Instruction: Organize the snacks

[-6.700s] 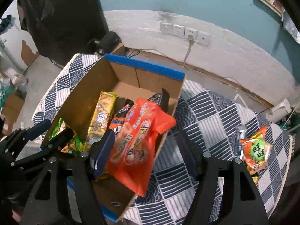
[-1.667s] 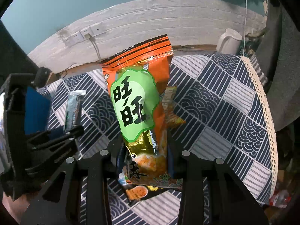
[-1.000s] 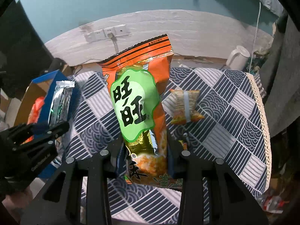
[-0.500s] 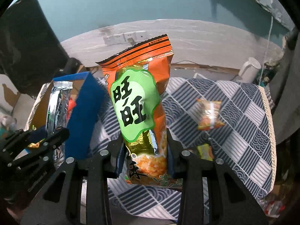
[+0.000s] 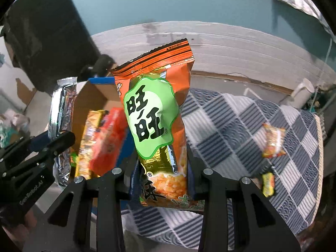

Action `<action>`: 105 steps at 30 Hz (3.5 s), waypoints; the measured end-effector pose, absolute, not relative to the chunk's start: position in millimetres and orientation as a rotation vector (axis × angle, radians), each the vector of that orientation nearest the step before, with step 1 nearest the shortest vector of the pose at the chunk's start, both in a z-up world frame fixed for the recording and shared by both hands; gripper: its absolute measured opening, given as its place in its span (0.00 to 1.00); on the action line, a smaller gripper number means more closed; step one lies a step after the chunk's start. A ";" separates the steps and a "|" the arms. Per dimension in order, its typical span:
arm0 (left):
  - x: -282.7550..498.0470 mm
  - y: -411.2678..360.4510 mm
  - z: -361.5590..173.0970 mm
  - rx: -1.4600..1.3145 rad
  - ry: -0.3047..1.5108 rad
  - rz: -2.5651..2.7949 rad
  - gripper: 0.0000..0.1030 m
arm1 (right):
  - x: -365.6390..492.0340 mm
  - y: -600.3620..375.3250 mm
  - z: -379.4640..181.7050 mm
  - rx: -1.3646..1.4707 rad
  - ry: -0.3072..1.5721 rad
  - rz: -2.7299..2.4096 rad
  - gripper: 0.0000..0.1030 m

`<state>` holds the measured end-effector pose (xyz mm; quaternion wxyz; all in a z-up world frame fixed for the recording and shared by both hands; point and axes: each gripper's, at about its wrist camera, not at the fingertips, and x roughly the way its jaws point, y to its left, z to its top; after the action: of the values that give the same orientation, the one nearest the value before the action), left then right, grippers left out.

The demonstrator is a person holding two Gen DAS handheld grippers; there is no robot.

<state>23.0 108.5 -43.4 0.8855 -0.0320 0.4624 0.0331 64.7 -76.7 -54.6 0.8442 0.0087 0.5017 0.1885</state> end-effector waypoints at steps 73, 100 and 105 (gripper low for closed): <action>50.3 29.5 -63.2 -0.027 1.027 0.018 0.74 | 60.9 -144.7 -41.2 0.018 1.000 0.243 0.71; 138.4 -82.7 -148.5 0.010 1.212 -0.003 0.76 | 152.0 -291.4 -147.9 0.038 1.247 0.049 0.78; 153.7 -92.4 -172.1 0.025 1.256 0.021 0.77 | 172.0 -301.7 -175.3 0.079 1.286 0.034 0.78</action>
<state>153.7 -92.4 -172.1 0.8092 0.0118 0.5874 0.0096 172.0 -301.7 -175.3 0.7995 0.0368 0.5994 0.0159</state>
